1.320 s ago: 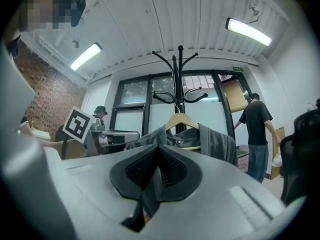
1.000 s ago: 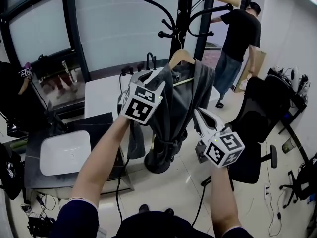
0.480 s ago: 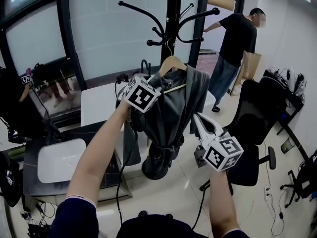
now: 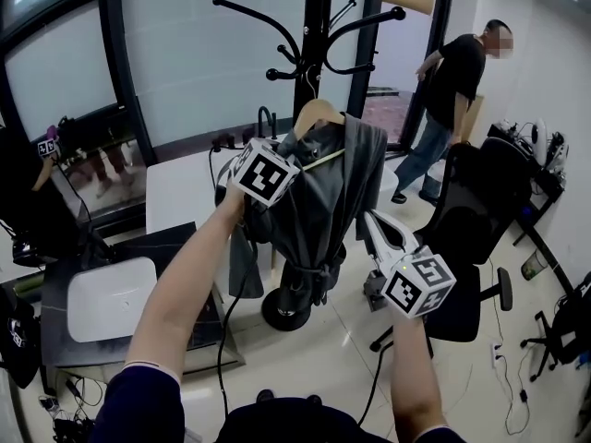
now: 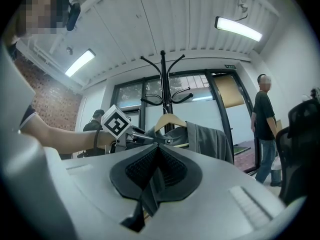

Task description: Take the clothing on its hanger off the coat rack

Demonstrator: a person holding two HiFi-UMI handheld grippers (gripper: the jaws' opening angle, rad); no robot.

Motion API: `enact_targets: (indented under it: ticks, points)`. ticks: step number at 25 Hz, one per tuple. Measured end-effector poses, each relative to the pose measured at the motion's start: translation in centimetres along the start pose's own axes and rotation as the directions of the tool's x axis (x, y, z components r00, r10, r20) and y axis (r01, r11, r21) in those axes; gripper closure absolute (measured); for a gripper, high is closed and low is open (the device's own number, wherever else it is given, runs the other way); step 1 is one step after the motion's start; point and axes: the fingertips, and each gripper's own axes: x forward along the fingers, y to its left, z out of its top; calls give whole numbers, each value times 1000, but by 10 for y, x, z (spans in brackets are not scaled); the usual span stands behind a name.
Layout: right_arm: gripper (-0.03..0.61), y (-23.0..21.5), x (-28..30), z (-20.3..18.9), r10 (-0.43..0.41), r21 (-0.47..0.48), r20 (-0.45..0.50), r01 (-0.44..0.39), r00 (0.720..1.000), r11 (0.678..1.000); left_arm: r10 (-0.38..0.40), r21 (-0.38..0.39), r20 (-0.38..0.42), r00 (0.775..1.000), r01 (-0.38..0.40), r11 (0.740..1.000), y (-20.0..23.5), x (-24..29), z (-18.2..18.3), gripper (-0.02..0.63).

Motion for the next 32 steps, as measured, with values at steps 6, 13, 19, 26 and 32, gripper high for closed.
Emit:
enact_targets:
  ticks: [6, 13, 19, 26, 32]
  points:
    - [577, -9, -5, 1, -22, 6, 5, 22, 1000, 1000, -6, -26, -20, 1000, 5, 1000, -1, -1, 2, 520]
    - [577, -10, -11, 4, -26, 14, 16, 26, 1000, 1000, 30, -3, 4, 1000, -30, 1000, 17, -23, 36, 526]
    - [577, -4, -16, 8, -25, 10, 30, 25, 999, 1000, 45, 19, -6, 999, -44, 999, 21, -40, 51, 526]
    - [577, 1, -25, 14, -30, 3, 39, 30, 999, 1000, 64, 27, 34, 997, -65, 998, 21, -63, 64, 526]
    - [577, 10, -35, 19, -35, 4, 45, 35, 998, 999, 26, 51, 83, 996, -30, 998, -2, -85, 70, 526]
